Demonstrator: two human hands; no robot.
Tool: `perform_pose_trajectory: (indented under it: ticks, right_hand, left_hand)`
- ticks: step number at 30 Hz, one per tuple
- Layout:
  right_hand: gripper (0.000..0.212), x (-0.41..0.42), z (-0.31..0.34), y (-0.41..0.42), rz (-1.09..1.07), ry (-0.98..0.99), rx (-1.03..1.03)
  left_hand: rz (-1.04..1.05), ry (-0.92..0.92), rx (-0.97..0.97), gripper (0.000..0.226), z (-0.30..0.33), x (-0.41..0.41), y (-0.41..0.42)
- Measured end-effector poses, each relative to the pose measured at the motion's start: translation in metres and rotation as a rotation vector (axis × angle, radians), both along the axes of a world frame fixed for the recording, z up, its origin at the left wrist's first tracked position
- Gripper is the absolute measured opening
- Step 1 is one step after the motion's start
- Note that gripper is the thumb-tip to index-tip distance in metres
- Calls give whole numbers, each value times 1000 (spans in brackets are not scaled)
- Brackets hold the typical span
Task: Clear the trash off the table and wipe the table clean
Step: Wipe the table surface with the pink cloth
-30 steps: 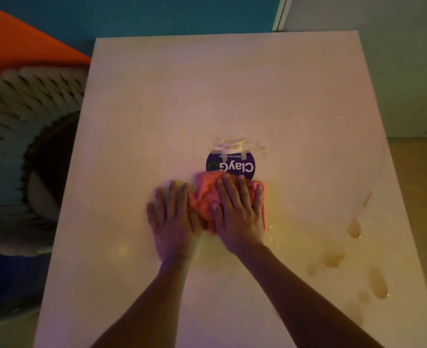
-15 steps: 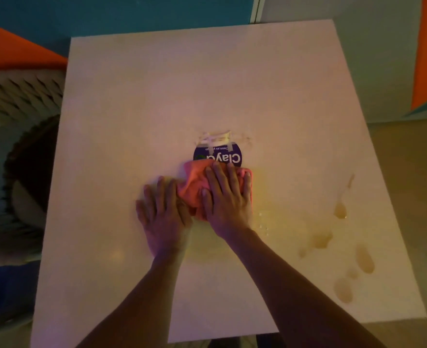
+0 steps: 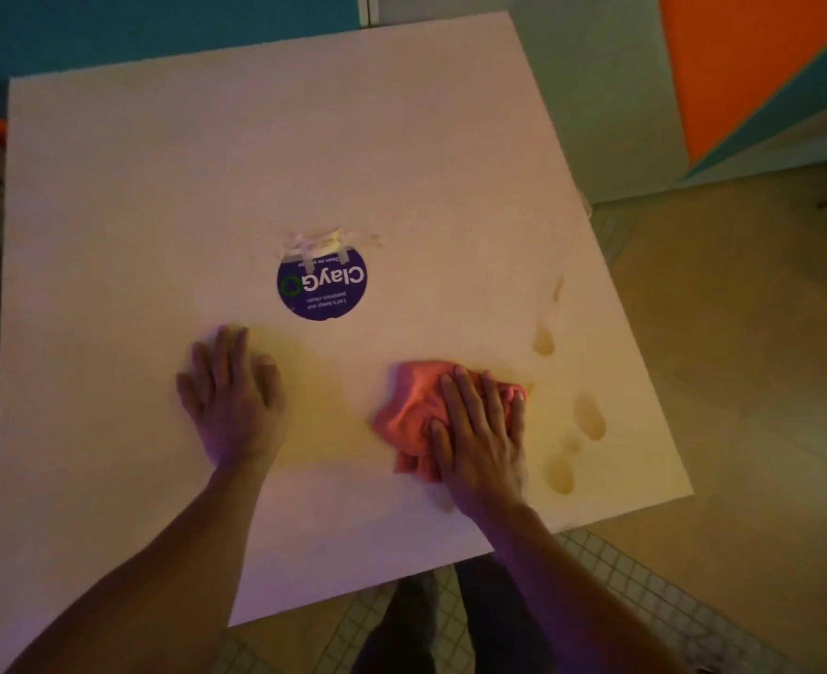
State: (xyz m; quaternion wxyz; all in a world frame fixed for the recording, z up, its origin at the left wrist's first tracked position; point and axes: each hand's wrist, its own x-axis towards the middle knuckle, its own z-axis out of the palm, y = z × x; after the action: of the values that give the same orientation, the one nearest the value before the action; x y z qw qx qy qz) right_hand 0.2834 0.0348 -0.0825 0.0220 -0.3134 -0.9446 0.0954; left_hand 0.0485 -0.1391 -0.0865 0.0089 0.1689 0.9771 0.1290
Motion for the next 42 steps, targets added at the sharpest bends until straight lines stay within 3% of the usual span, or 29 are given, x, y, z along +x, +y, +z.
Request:
perform_pose_trajectory:
  ticks: [8,13,26,34,42]
  right_hand:
    - [57,-27,0,80,-101,30,73]
    - [56,-49,-5,135,-125,69,120]
    - [58,-117,-13,265,-6,57,114]
    - [58,-112,-16,261,-18,83,75]
    - [58,-37,-14,214,13,62,71]
  left_hand:
    - [-237,39,62,50,4,62,76]
    - [-203,36,-13,49,-1,76,124]
    - [-183,52,-97,56,-1,79,128]
    - [-179,73,-95,55,-3,79,127]
    - [-193,121,-67,51,-7,76,129]
